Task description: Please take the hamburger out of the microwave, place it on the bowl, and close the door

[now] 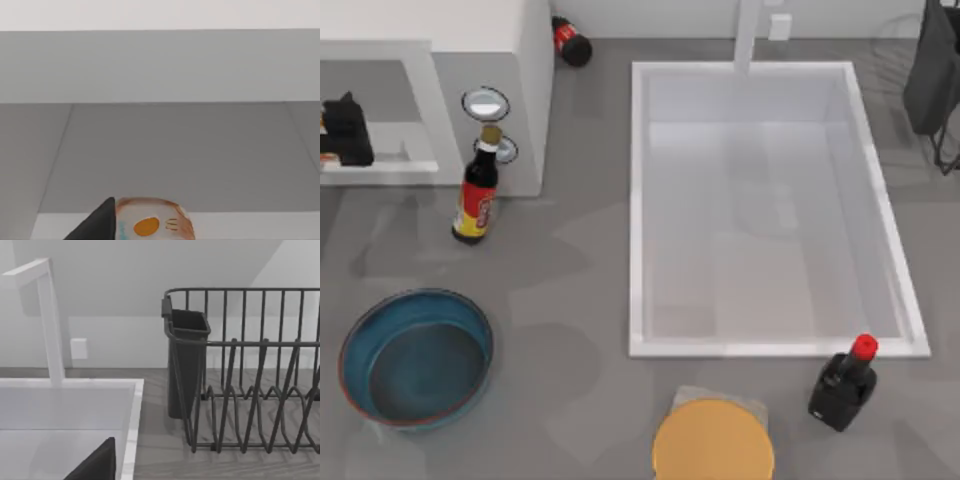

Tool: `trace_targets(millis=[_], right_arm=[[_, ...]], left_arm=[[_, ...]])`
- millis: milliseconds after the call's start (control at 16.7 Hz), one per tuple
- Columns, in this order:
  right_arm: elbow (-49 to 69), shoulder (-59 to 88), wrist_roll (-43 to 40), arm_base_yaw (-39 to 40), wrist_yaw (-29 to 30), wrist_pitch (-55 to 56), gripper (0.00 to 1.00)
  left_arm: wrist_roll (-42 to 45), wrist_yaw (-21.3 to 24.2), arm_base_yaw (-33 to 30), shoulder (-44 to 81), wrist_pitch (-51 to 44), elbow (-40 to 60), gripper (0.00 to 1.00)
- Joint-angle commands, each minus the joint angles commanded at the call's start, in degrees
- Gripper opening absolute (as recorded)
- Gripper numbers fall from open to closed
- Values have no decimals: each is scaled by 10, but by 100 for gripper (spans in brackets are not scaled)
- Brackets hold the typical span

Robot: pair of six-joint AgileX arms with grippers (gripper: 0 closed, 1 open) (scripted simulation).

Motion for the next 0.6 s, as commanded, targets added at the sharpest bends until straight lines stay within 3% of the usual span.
trace_targets(millis=[300, 600], right_arm=[[0, 0, 0, 0, 0, 0, 100], [0, 0, 0, 0, 0, 0, 100]], left_arm=[[9, 23, 21, 249, 114, 104, 100], [13, 37, 34, 408, 187, 171, 100]])
